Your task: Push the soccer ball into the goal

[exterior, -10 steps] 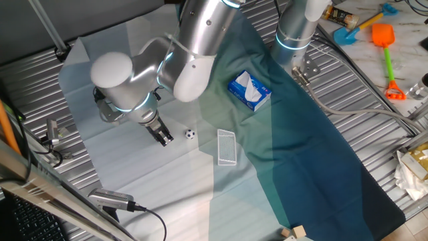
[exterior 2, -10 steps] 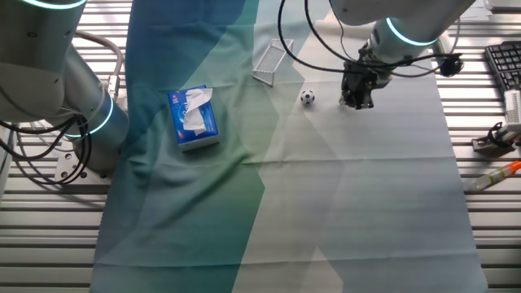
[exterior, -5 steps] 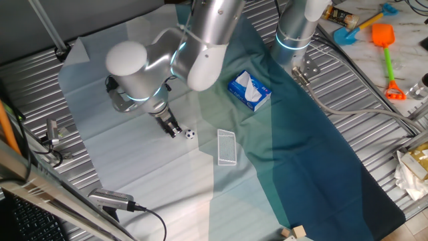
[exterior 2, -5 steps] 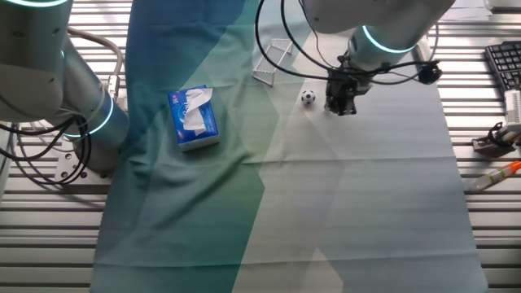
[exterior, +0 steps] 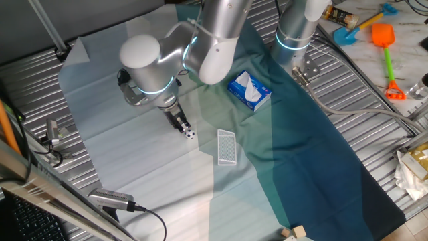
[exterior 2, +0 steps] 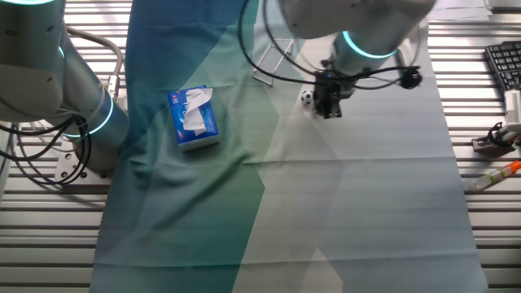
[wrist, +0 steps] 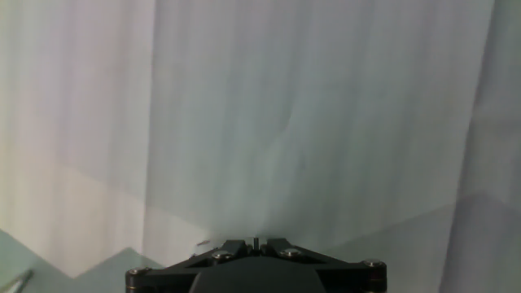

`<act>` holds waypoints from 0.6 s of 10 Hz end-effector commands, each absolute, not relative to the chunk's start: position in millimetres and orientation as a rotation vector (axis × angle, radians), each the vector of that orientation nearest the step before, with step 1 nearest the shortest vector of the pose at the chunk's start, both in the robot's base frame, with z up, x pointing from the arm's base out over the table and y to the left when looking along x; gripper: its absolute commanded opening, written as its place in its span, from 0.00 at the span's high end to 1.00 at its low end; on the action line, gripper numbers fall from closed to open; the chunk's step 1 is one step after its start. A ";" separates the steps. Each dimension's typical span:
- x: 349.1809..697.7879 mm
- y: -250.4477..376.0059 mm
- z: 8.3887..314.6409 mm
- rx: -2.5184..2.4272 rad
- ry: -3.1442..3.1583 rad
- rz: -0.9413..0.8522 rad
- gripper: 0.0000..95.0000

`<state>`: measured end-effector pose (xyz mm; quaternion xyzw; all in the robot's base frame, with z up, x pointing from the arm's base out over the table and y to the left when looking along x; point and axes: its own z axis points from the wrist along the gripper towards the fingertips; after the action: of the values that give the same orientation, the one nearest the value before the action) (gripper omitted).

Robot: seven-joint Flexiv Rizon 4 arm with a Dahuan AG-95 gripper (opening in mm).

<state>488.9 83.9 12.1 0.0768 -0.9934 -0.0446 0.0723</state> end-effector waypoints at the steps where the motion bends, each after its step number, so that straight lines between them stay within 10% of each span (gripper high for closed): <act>1: 486.0 100.2 8.7 0.178 -2.990 -0.141 1.00; 6: 483.6 108.7 8.0 0.147 -2.989 -0.148 1.00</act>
<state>482.9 108.5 9.8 0.0501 -0.9948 -0.0490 0.0736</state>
